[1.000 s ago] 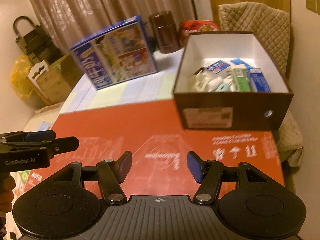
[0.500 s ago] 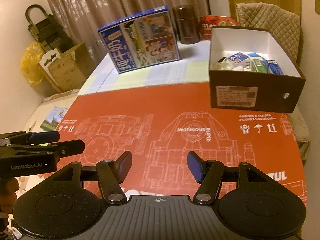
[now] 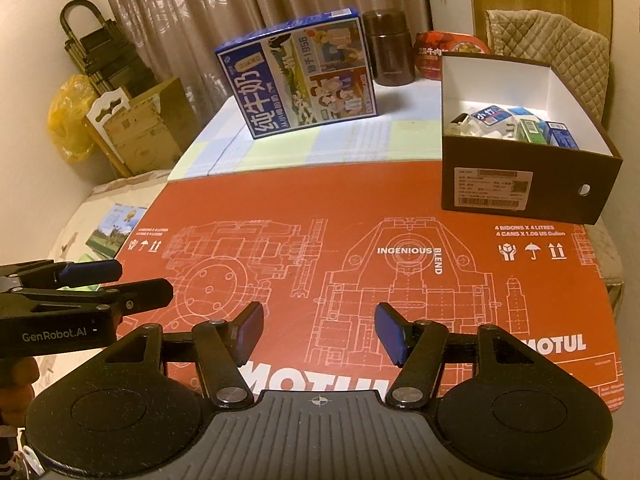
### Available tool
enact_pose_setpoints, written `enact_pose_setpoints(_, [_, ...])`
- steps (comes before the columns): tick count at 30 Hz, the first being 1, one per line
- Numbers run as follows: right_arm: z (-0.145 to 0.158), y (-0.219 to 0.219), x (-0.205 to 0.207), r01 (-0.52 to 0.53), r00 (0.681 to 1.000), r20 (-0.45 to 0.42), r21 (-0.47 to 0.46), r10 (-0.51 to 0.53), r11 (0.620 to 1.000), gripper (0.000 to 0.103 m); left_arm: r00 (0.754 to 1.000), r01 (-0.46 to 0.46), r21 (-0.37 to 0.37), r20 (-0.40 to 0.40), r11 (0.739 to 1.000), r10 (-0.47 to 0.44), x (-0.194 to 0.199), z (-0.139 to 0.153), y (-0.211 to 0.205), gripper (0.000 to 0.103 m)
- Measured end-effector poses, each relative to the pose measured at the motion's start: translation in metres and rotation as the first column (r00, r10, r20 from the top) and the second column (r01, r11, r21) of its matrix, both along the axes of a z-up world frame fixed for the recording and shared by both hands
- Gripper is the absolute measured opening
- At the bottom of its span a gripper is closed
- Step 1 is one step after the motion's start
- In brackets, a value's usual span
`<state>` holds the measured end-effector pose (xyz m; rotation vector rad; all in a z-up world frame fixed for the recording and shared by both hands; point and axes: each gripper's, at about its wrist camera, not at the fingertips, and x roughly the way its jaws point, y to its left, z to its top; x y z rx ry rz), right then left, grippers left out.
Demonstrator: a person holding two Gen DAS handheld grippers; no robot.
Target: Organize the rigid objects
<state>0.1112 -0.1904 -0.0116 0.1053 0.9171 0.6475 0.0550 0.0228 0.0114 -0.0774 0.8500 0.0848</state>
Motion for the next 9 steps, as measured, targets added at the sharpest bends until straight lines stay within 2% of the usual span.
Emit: enact_pose_setpoints(9, [-0.0011,0.0025,0.0020,-0.002,1.000,-0.003,-0.007,0.002,1.000,0.059,1.000,0.005,0.000,-0.003,1.000,-0.005,0.0009,-0.0009,0.0005,0.072])
